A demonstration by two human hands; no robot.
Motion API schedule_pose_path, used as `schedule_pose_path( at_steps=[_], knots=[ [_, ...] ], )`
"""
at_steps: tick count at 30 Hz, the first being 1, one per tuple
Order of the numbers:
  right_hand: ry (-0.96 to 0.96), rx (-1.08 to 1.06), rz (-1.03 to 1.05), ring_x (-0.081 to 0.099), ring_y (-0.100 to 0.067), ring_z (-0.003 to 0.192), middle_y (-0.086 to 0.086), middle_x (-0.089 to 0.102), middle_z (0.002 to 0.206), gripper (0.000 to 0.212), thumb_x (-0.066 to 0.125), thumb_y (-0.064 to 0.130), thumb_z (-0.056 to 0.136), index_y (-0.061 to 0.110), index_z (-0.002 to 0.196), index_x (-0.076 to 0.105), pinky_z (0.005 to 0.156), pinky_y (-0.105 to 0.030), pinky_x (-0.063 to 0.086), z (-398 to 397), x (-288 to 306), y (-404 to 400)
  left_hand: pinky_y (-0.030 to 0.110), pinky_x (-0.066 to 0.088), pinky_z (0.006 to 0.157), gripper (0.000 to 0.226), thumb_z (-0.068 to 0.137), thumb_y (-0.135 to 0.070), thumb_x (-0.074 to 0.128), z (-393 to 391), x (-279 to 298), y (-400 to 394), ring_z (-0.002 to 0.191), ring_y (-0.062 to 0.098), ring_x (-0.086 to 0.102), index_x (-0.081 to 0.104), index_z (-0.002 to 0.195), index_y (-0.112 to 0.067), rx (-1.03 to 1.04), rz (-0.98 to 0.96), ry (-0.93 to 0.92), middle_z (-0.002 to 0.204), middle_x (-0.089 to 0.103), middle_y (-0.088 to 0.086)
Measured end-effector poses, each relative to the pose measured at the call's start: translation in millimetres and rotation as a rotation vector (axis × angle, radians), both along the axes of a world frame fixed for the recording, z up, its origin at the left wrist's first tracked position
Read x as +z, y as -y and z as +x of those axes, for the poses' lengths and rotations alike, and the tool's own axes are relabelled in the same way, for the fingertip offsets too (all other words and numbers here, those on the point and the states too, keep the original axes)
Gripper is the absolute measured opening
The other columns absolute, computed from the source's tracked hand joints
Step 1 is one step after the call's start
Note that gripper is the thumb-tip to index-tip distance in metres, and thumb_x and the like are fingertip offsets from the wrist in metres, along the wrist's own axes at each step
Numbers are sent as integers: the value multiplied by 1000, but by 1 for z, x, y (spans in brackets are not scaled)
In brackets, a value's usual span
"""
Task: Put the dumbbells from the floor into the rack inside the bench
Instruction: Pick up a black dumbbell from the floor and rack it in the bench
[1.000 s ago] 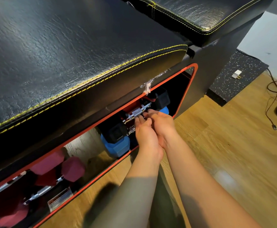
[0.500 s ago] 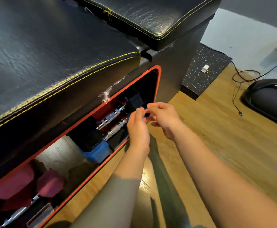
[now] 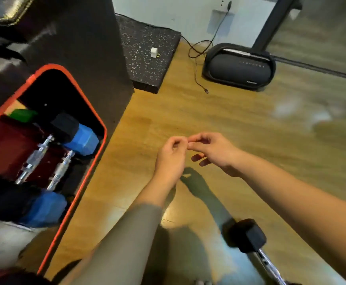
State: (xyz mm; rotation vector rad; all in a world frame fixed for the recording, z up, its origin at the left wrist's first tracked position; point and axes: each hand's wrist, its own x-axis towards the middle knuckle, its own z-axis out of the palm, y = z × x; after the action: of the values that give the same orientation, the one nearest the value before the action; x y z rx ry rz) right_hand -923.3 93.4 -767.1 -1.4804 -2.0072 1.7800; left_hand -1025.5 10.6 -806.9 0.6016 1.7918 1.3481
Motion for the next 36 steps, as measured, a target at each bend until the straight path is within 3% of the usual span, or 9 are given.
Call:
schedule_pose_path(
  at_steps=[6, 9, 12, 17, 21, 25, 29, 33, 36],
  knots=[
    [10, -552, -48, 61, -19, 71, -7, 61, 99, 11, 62, 17, 94, 16, 105, 62, 54, -28, 46, 161, -41, 49, 32, 50, 79, 13, 94, -29, 59, 113, -42, 12, 84, 19, 64, 66, 99, -19, -384, -142, -49, 87, 65, -4],
    [-67, -928, -153, 58, -21, 66, -10, 62, 96, 3, 57, 12, 96, 14, 97, 58, 47, -25, 47, 230, -67, 101, 28, 47, 73, 10, 92, -30, 61, 165, -59, 30, 78, 14, 60, 65, 94, -21, -618, -233, -107, 81, 63, -8],
    [-143, -1215, -268, 51, -21, 59, -11, 57, 82, 13, 52, 8, 96, 9, 83, 55, 45, -25, 41, 272, -100, 158, 25, 39, 65, 13, 91, -32, 62, 198, -73, 49, 70, 13, 55, 64, 82, -23, -823, -364, -209, 67, 57, -11],
    [-313, -1420, -475, 47, -16, 53, -1, 48, 65, 15, 52, 20, 98, 11, 86, 54, 56, -29, 41, 287, -143, 216, 28, 39, 64, 28, 90, -31, 61, 228, -95, 74, 65, 20, 54, 64, 67, -15, -970, -439, -157, 67, 59, 1],
    [-437, -1575, -569, 62, -24, 81, -6, 64, 87, 23, 47, 28, 102, 7, 104, 57, 70, -33, 51, 277, -153, 220, 37, 50, 90, 27, 95, -40, 54, 254, -114, 83, 92, 19, 65, 67, 80, -22, -924, -590, 136, 95, 71, -1],
    [-611, -1663, -606, 64, -31, 104, -18, 68, 107, 27, 41, 28, 104, 8, 111, 58, 99, -42, 49, 270, -168, 215, 34, 46, 82, 27, 100, -39, 46, 276, -127, 87, 88, 14, 64, 66, 100, -21, -773, -704, 392, 94, 72, -1],
    [-741, -1817, -572, 65, -32, 102, -18, 66, 110, 35, 42, 28, 103, 3, 123, 56, 96, -42, 49, 269, -182, 207, 40, 51, 94, 30, 99, -34, 50, 292, -142, 92, 103, 19, 65, 64, 121, -19, -478, -714, 593, 111, 71, 3],
    [-800, -1867, -552, 68, -29, 95, -20, 69, 111, 39, 41, 29, 104, -3, 119, 58, 104, -44, 46, 268, -190, 196, 36, 53, 81, 31, 94, -34, 60, 308, -147, 83, 93, 22, 69, 66, 115, -12, -288, -721, 771, 102, 73, 9],
    [-762, -1868, -546, 68, -26, 94, -19, 70, 109, 40, 41, 30, 104, -2, 120, 58, 103, -43, 48, 268, -196, 194, 33, 54, 73, 35, 90, -40, 64, 316, -156, 77, 84, 19, 69, 68, 110, -12, -228, -761, 767, 93, 73, 6]
  ],
)
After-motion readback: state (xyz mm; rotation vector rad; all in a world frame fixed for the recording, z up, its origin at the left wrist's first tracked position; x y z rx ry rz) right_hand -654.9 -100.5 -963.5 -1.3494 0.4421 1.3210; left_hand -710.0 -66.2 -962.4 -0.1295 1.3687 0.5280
